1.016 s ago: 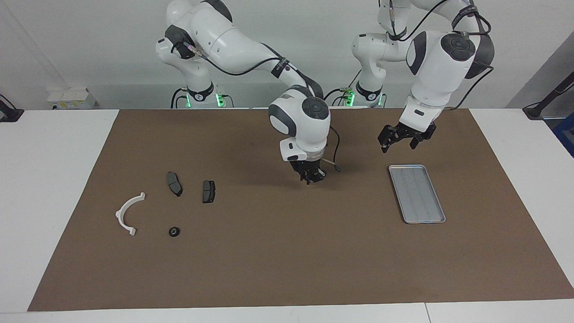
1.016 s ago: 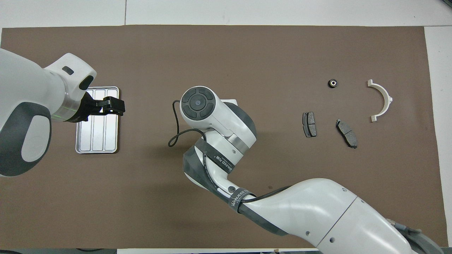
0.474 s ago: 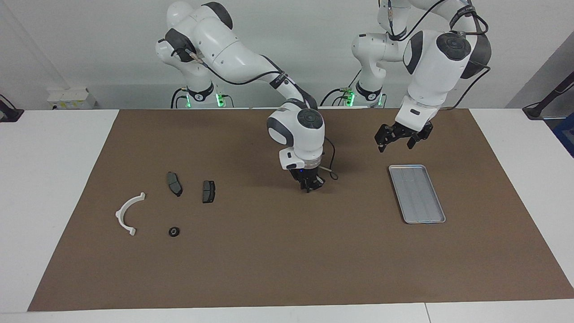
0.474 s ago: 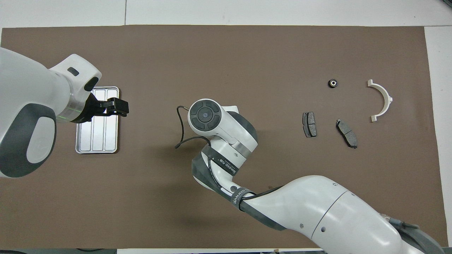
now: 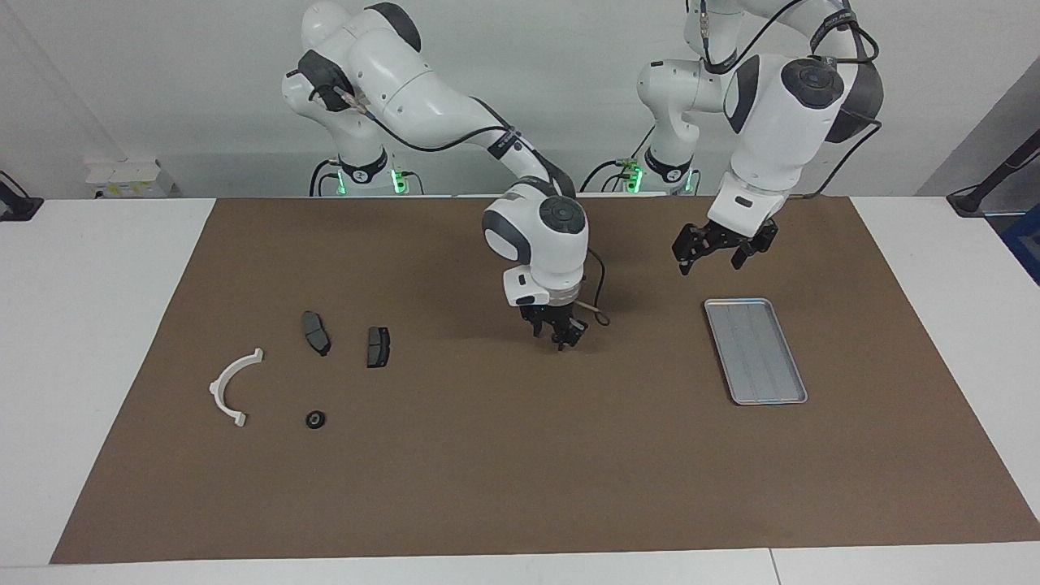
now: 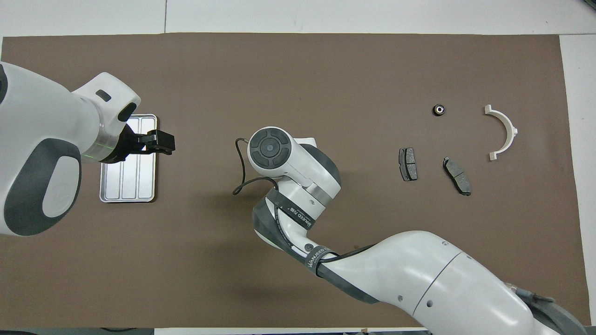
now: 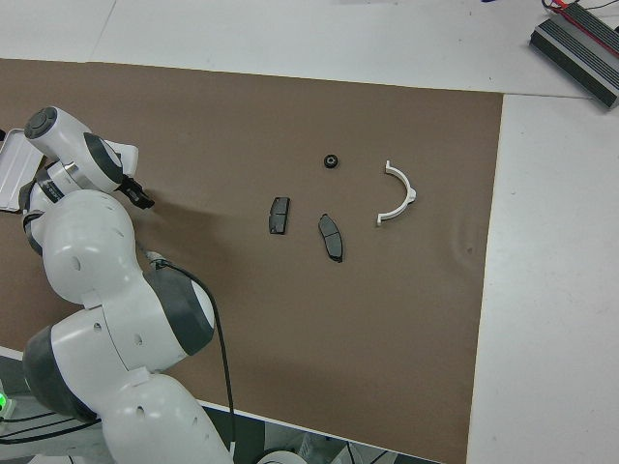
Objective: Pick bearing gear from pile to tray
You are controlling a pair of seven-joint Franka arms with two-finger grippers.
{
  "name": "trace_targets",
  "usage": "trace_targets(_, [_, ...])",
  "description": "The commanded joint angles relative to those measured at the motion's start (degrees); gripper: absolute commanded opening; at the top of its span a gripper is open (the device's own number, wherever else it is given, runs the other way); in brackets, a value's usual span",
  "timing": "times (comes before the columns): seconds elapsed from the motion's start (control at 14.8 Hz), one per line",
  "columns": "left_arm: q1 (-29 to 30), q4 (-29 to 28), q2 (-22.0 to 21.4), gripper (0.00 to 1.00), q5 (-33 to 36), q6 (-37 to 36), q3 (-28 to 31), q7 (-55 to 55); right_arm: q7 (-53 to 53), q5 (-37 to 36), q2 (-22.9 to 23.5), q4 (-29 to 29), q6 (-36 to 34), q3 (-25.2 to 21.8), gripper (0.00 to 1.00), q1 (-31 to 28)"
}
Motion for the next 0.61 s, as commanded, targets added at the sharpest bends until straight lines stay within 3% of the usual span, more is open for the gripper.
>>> trace_targets(0.0, [-1.7, -0.4, -0.1, 1.0, 0.5, 0.6, 0.4, -2.6, -3.3, -1.0, -1.3, 5.3, -8.7, 1.2, 1.0, -4.9])
trace_targets(0.2, [-5.2, -0.5, 0.9, 1.0, 0.6, 3.5, 0.4, -9.6, -24.1, 2.3, -5.6, 6.7, -13.5, 1.9, 1.0, -13.8])
trace_targets(0.34, [-10.5, 0.3, 4.8, 1.0, 2.6, 6.0, 0.4, -18.2, -39.5, 3.0, -6.7, 6.5, -14.8, 1.8, 1.0, -20.1])
trace_targets(0.54, [-15.8, 0.4, 8.8, 1.0, 5.2, 9.5, 0.2, -25.5, -48.3, 2.9, -6.8, 4.7, -14.1, 1.8, 1.0, -27.0])
